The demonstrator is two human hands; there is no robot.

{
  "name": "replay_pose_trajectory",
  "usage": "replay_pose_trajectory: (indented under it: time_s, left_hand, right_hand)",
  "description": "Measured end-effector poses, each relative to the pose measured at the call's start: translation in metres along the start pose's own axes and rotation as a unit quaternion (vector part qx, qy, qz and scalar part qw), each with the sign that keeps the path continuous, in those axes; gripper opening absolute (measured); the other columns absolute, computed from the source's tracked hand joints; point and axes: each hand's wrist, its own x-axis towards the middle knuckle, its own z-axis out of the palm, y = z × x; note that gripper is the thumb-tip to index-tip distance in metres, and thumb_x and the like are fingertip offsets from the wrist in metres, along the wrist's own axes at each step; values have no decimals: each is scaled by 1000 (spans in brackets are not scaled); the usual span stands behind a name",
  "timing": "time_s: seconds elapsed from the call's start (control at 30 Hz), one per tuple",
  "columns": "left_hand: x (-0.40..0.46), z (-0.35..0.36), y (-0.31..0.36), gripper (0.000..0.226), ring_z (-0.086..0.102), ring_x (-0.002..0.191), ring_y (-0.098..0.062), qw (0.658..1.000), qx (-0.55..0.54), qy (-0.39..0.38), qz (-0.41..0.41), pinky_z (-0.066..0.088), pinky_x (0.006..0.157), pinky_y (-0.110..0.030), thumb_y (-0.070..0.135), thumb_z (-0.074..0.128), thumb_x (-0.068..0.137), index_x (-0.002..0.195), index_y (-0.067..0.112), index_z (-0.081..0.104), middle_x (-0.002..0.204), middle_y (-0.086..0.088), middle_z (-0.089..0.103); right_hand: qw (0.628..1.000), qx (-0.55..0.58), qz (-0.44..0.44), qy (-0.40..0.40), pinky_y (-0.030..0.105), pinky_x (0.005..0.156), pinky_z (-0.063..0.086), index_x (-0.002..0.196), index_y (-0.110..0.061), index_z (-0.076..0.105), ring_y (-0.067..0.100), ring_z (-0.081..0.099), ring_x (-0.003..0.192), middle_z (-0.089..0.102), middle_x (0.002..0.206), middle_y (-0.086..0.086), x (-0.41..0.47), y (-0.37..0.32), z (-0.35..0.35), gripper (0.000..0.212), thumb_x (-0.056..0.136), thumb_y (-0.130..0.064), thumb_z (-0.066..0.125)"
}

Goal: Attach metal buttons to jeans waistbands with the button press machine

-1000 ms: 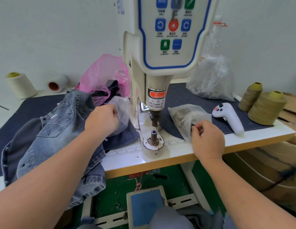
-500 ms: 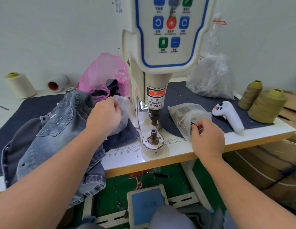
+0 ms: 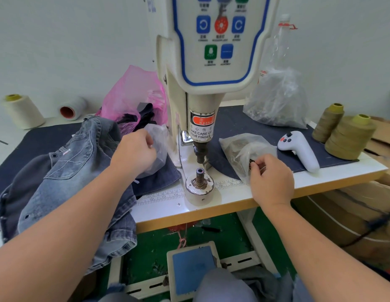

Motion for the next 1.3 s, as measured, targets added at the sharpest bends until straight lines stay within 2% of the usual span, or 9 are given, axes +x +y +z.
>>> replay_pose_trajectory:
  time_s: [0.17, 0.27, 0.4, 0.5, 0.6, 0.7, 0.8, 0.87, 1.3]
  left_hand:
    - [-3, -2, 2, 9, 56, 86, -19, 999, -44, 14, -2, 39, 74, -31, 16, 59, 87, 90, 23, 56, 84, 10, 59]
    - [-7, -7, 13, 9, 59, 75, -15, 988, -145, 7, -55, 40, 67, -28, 18, 62, 84, 82, 26, 59, 79, 9, 64]
    - [-29, -9, 38, 17, 59, 58, -9, 966, -244, -70, -41, 45, 59, -26, 11, 64, 87, 83, 27, 60, 76, 2, 66]
    - [-50, -11, 49, 15, 65, 58, -2, 960, -256, -116, 13, 52, 64, -26, 13, 69, 88, 91, 24, 59, 72, 0, 73]
    - [-64, -13, 53, 20, 66, 61, -1, 944, -292, -150, 24, 56, 58, -21, 14, 72, 89, 98, 23, 56, 77, 2, 75]
    - [-71, -16, 55, 31, 69, 66, -10, 936, -309, -165, 23, 61, 64, -34, 11, 74, 87, 104, 23, 51, 79, 0, 76]
    - [-74, -16, 56, 36, 70, 79, -34, 934, -314, -167, 13, 58, 79, -54, 9, 75, 86, 105, 24, 48, 81, 0, 76]
    - [-76, -14, 56, 37, 70, 86, -35, 935, -316, -164, 7, 57, 82, -57, 9, 74, 85, 104, 25, 46, 83, 0, 76]
    - [-78, 1, 58, 36, 66, 69, -3, 940, -322, -104, 34, 52, 59, -17, 9, 71, 85, 101, 27, 44, 81, 14, 73]
  right_hand:
    - [1000, -3, -2, 4, 37, 68, 45, 75, -23, 55, 17, 52, 67, 51, 68, -11, 1, 1, 1, 19, 92, -18, 65]
    - [1000, -6, 1, 6, 39, 68, 47, 75, -22, 56, 18, 52, 67, 51, 67, -11, 1, 1, 2, 19, 91, -18, 65]
    - [1000, -5, -1, 7, 38, 68, 45, 75, -21, 57, 18, 52, 67, 51, 67, -11, 0, 1, 2, 18, 91, -17, 65]
    - [1000, -2, -2, 11, 35, 67, 42, 74, -20, 56, 18, 51, 67, 51, 67, -11, 0, 1, 3, 19, 91, -16, 65]
    - [1000, -4, 0, 10, 35, 67, 42, 74, -21, 56, 17, 51, 67, 51, 67, -11, 1, 2, 3, 19, 91, -17, 64]
    - [1000, -11, 0, 8, 34, 66, 41, 75, -22, 56, 17, 52, 67, 53, 68, -10, 1, 2, 3, 19, 91, -17, 64]
    - [1000, -13, 0, 7, 33, 66, 40, 75, -22, 55, 16, 51, 67, 51, 67, -11, 1, 1, 3, 19, 92, -17, 64]
    - [1000, -12, 2, 5, 35, 66, 43, 76, -20, 56, 17, 51, 67, 52, 67, -11, 1, 1, 2, 18, 92, -17, 64]
    - [1000, -10, 6, 6, 40, 68, 47, 77, -18, 58, 19, 53, 68, 57, 69, -7, 1, 1, 2, 16, 92, -17, 63]
